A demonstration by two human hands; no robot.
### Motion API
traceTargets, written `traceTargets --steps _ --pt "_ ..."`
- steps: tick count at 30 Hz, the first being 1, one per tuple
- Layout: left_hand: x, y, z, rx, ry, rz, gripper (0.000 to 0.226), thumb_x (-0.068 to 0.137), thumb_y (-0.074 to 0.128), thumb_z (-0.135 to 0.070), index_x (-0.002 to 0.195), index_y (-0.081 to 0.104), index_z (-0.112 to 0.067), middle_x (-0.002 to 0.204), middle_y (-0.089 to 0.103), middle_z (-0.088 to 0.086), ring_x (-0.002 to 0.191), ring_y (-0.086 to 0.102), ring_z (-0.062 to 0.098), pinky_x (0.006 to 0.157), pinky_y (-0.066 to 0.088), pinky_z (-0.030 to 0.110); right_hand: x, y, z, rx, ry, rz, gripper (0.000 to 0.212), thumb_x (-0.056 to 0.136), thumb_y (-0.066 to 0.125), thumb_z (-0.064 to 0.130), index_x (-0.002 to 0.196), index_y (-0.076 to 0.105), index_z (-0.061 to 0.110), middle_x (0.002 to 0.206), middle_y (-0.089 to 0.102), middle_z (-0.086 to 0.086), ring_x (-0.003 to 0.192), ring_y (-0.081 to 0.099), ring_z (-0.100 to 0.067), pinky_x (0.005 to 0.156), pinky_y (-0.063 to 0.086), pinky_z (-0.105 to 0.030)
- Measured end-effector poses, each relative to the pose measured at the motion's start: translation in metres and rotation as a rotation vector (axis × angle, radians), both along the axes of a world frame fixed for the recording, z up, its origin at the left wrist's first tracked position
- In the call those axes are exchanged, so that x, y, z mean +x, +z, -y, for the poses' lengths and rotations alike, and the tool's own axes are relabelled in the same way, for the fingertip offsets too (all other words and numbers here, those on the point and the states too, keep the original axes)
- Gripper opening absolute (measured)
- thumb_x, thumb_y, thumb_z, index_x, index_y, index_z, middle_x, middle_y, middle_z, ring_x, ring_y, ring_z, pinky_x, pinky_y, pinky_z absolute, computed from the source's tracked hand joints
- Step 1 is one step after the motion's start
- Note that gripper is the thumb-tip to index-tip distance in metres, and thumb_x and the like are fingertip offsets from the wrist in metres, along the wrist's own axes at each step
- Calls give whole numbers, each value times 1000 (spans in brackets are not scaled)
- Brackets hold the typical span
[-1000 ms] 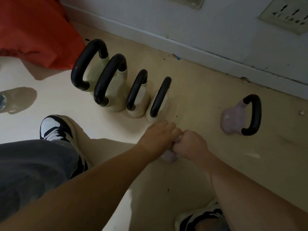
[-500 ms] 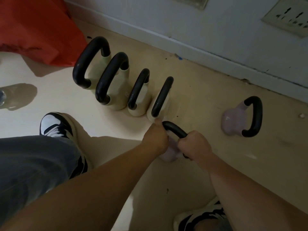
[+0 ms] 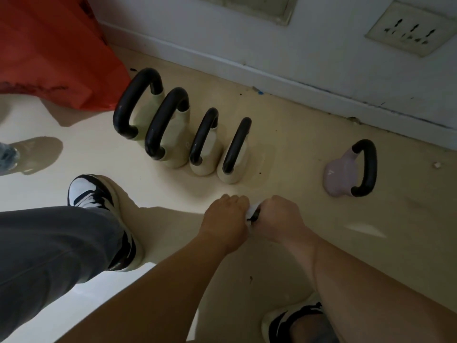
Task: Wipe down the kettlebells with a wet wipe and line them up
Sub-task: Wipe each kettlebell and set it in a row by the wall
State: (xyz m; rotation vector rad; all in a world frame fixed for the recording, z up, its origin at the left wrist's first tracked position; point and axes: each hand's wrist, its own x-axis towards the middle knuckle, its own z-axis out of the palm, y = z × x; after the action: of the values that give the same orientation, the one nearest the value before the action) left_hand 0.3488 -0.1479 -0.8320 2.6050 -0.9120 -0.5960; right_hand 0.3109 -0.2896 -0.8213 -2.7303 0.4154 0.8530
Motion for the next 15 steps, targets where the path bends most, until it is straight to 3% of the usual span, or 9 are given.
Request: traceTargets --steps 3,5,8,10,12,13,15 --pt "-12 1 -6 -7 59 -54 20 87 63 -30 103 53 -22 102 60 0 96 52 22 73 37 31 -13 -10 0 4 -79 103 32 78 68 50 97 69 24 102 60 1 101 60 -21 76 48 -29" --pt "-12 0 -6 -16 76 -89 22 87 63 -32 104 53 -22 103 61 1 94 53 23 76 43 34 -16 -9 0 122 -204 199 42 69 78 45 100 59 24 109 45 3 95 59 -24 75 52 -34" --pt "-13 1 -9 -22 110 -185 22 90 59 -34 107 52 -22 106 60 2 97 54 25 81 47 37 -29 -8 -1 321 -641 179 62 64 88 35 113 51 28 120 32 7 94 57 -19 81 53 -33" --pt "-19 0 -13 -46 159 -233 25 94 55 -39 111 52 -22 108 59 2 99 54 24 82 48 37 -41 -11 0 567 -1050 156 50 75 77 16 121 58 19 123 53 -1 94 63 -21 79 55 -32" --pt "-28 3 -18 -94 219 -239 30 98 47 -50 111 53 -24 102 59 -1 93 55 20 77 50 37 -42 -11 5 932 -1405 170 40 87 59 4 127 63 8 115 68 -10 100 68 -25 89 59 -40" --pt "-33 5 -19 -116 254 -241 34 100 41 -55 110 53 -25 98 59 -2 89 57 18 72 50 36 -40 -8 6 1079 -1502 169 35 93 53 8 126 64 8 116 70 -9 106 67 -24 97 55 -43" --pt "-42 6 -21 -148 344 -251 40 103 31 -57 108 54 -24 91 61 -2 81 60 18 67 51 37 -34 2 5 1233 -1455 128 31 103 44 28 125 65 21 123 67 1 115 58 -19 102 46 -46"
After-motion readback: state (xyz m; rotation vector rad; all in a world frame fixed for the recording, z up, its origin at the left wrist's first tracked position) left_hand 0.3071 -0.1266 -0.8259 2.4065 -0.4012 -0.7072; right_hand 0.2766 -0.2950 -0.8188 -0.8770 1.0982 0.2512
